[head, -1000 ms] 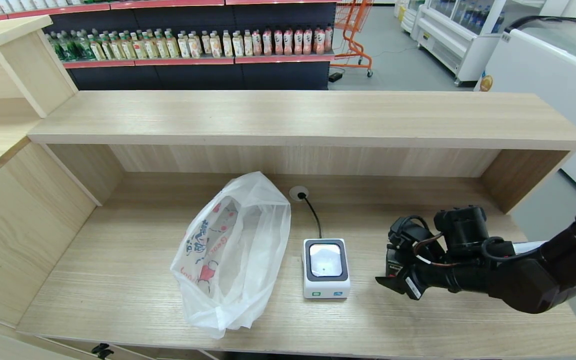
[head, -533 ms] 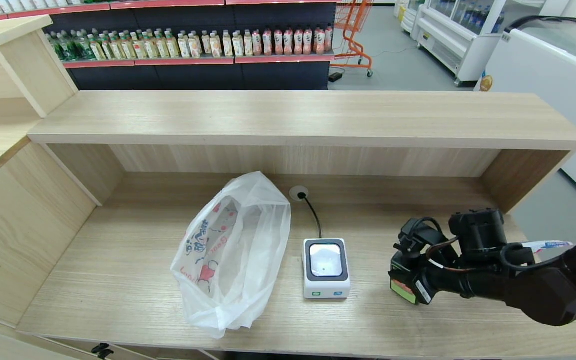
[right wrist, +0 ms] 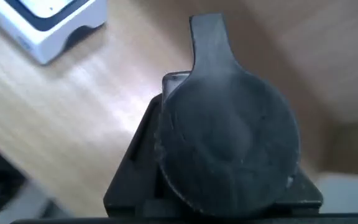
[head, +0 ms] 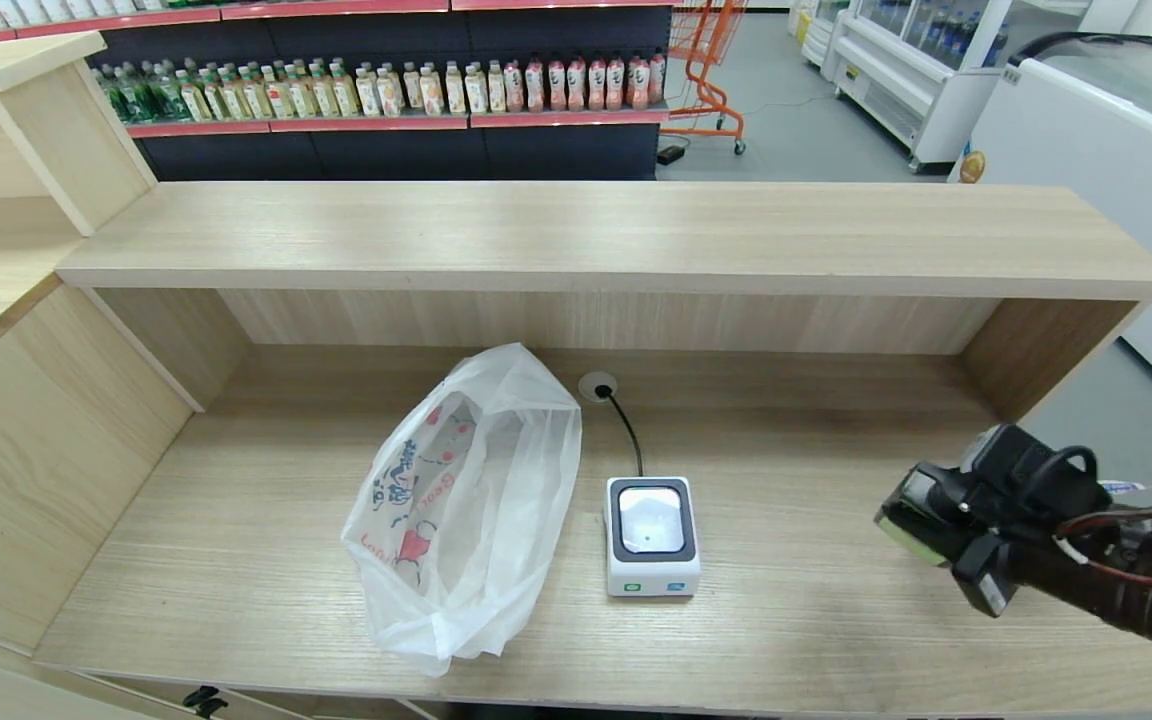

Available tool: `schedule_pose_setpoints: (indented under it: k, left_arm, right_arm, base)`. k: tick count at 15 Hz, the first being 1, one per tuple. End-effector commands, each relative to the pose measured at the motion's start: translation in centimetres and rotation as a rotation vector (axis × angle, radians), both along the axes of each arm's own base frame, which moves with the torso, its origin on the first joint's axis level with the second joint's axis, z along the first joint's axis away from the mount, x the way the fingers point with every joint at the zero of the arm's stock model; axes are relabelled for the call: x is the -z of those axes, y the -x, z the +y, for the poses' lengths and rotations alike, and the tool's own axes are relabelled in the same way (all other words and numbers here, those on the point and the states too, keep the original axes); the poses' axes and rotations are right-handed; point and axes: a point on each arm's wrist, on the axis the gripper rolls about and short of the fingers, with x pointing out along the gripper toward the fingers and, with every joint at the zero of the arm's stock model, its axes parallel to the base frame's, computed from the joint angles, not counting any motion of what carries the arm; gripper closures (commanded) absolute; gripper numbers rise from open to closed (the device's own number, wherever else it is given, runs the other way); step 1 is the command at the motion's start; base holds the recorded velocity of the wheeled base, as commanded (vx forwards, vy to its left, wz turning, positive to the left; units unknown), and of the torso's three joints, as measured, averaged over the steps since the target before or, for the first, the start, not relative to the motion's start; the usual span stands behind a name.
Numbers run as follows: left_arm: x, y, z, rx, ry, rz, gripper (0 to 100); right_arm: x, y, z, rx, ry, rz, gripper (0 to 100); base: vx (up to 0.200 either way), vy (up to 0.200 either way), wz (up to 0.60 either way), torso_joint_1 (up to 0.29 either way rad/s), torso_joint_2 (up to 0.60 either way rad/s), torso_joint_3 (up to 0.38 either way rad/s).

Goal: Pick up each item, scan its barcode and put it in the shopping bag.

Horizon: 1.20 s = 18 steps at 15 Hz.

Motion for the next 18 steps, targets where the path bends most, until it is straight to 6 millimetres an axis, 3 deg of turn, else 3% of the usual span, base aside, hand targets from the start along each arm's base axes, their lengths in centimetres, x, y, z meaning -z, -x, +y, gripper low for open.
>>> schedule_pose_setpoints:
  k: [1,2,4,7,9,11,14,16,18]
  left_arm:
    - [0.0,0.0,0.0,0.000,0.000,0.000,0]
    - [0.0,0.0,0.0,0.000,0.000,0.000,0]
    - [0.0,0.0,0.0,0.000,0.000,0.000,0]
    - [0.0,0.0,0.0,0.000,0.000,0.000,0]
    - [0.0,0.0,0.0,0.002,0.000,0.000,0]
    - [0.0,0.0,0.0,0.000,0.000,0.000,0]
    - [0.0,0.0,0.0,0.000,0.000,0.000,0]
    - [0.0,0.0,0.0,0.000,0.000,0.000,0]
    - [0.0,0.0,0.0,0.000,0.000,0.000,0]
  right_arm:
    - [-2.2,1.7,-0.5,-0.082,0.072,-0.186,100]
    - [-2.4,1.7,-0.2,-0.257,0.154,-0.275,100]
    - [-2.8,2.1,0.0,-0.639,0.457,-0.613,100]
    - [-2.3,2.9,0.8,-0.910,0.876,-1.037,100]
    - [-0.4,3.9,2.8,-1.108,0.900,-1.065,100]
    - [0.7,4.3,3.4,-1.224,0.929,-1.097,100]
    - [0.5,4.4,4.1,-1.269,0.963,-1.265,100]
    - [-0.5,3.8,5.1,-1.336,0.815,-1.442,100]
    - [-0.3,3.6,5.6,-1.365,0.779,-1.458,100]
  base:
    - [0.000,0.000,0.00,0.000,0.00,0.000]
    - [0.000,0.000,0.00,0.000,0.00,0.000]
    - [0.000,0.000,0.00,0.000,0.00,0.000]
    - [0.000,0.000,0.00,0.000,0.00,0.000]
    - [0.000,0.000,0.00,0.000,0.00,0.000]
    - [0.000,0.000,0.00,0.000,0.00,0.000]
    - [0.000,0.000,0.00,0.000,0.00,0.000]
    - [0.000,0.000,0.00,0.000,0.00,0.000]
    - [0.000,0.000,0.00,0.000,0.00,0.000]
